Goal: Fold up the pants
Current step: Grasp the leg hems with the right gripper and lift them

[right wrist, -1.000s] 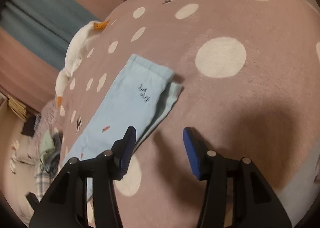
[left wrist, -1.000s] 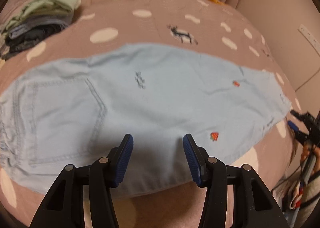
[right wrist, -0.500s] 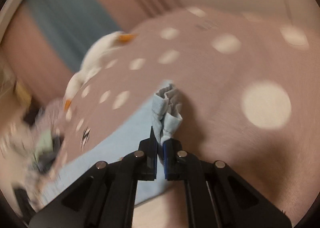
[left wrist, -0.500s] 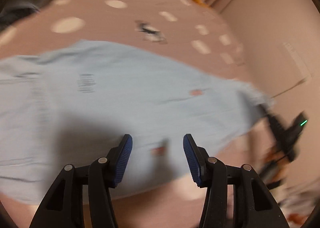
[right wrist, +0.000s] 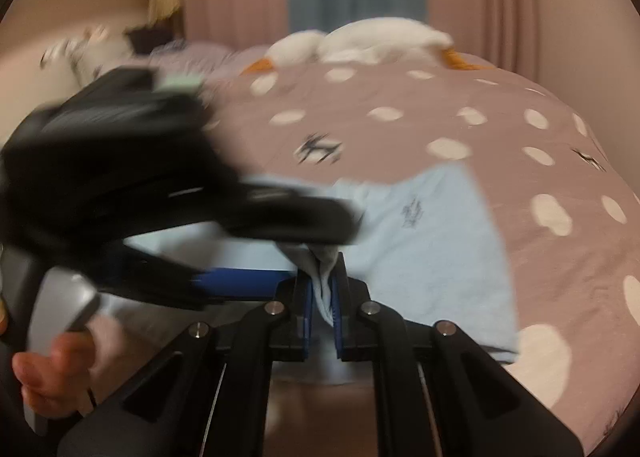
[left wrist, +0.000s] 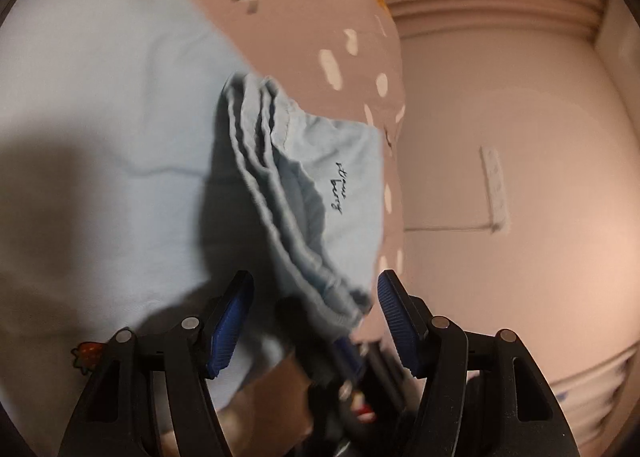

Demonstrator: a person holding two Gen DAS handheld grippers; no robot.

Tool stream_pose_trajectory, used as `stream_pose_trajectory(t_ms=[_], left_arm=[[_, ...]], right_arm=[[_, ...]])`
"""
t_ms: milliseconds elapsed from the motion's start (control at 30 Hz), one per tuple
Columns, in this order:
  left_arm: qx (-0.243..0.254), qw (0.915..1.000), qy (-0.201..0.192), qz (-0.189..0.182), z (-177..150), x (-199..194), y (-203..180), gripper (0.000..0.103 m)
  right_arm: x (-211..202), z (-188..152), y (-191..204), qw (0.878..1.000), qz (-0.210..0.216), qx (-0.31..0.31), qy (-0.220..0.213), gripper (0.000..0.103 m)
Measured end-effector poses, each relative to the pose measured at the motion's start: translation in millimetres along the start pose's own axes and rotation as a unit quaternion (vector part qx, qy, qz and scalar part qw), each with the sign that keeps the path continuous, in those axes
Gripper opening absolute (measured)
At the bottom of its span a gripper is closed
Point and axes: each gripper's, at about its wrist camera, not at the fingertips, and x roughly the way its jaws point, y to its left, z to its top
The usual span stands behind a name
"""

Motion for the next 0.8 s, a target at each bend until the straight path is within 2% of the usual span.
stream_pose_trajectory(t_ms=[67, 100, 133, 167, 233, 333, 467, 533, 600, 633, 700, 800], left_arm=[[-0.018, 0.9994, -0.007, -0.03, 0.9, -7.2, 7.0, 0.063], [-0.018, 0.9994, -0.007, -0.029, 2.2, -10.4, 7.0, 0.063], [-0.014, 0.9996, -0.007, -0.023, 2.9, -14.0, 6.1, 0.057], [0.002, 0.9999, -0.01, -0.01, 4.1, -19.4, 2.4, 0.044], [0.025, 0.9995, -0.019, 0.003, 5.4, -30.4, -1.1, 0.027], [0.041, 0.9975, -0.055, 0.017, 4.7, -59.0, -3.0, 0.027], [0.08, 0.9868, -0.116, 0.08, -2.2, -96.6, -9.2, 0.026], [0.091, 0.9819, -0.126, 0.109, -3.2, -105.4, -4.5, 0.027], [0.079, 0.9737, -0.131, 0.169, 1.1, -104.7, 7.3, 0.026], [0.067, 0.9723, -0.131, 0.181, 2.3, -108.9, 14.6, 0.026], [0.053, 0.9723, -0.139, 0.18, 2.6, -120.5, 20.2, 0.026], [0.065, 0.9681, -0.153, 0.187, 0.8, -134.7, 15.7, 0.027]], right_arm=[[2.5, -3.7, 7.8, 1.0, 0.006, -0.014, 0.013, 0.011], [3.7, -3.1, 11.1, 1.0, 0.011, -0.017, 0.015, 0.011], [1.6, -3.7, 14.6, 0.999, 0.017, -0.022, 0.016, 0.011], [-1.2, -3.6, 16.8, 0.999, 0.022, -0.026, 0.015, 0.011], [-8.0, -0.1, 20.5, 0.999, 0.044, -0.029, 0.008, 0.011], [-12.1, 8.1, 25.0, 0.997, 0.067, -0.033, 0.0, 0.011], [-10.8, 9.1, 41.5, 0.994, 0.097, -0.053, 0.0, 0.011], [-3.0, 4.7, 52.5, 0.991, 0.123, -0.05, 0.018, 0.013], [8.9, -4.9, 59.3, 0.986, 0.151, -0.048, 0.053, 0.034], [16.2, -9.7, 59.3, 0.984, 0.156, -0.039, 0.074, 0.045], [15.2, -12.8, 54.6, 0.983, 0.163, -0.024, 0.081, 0.045], [-4.0, -5.4, 32.6, 0.979, 0.188, 0.007, 0.074, 0.043]])
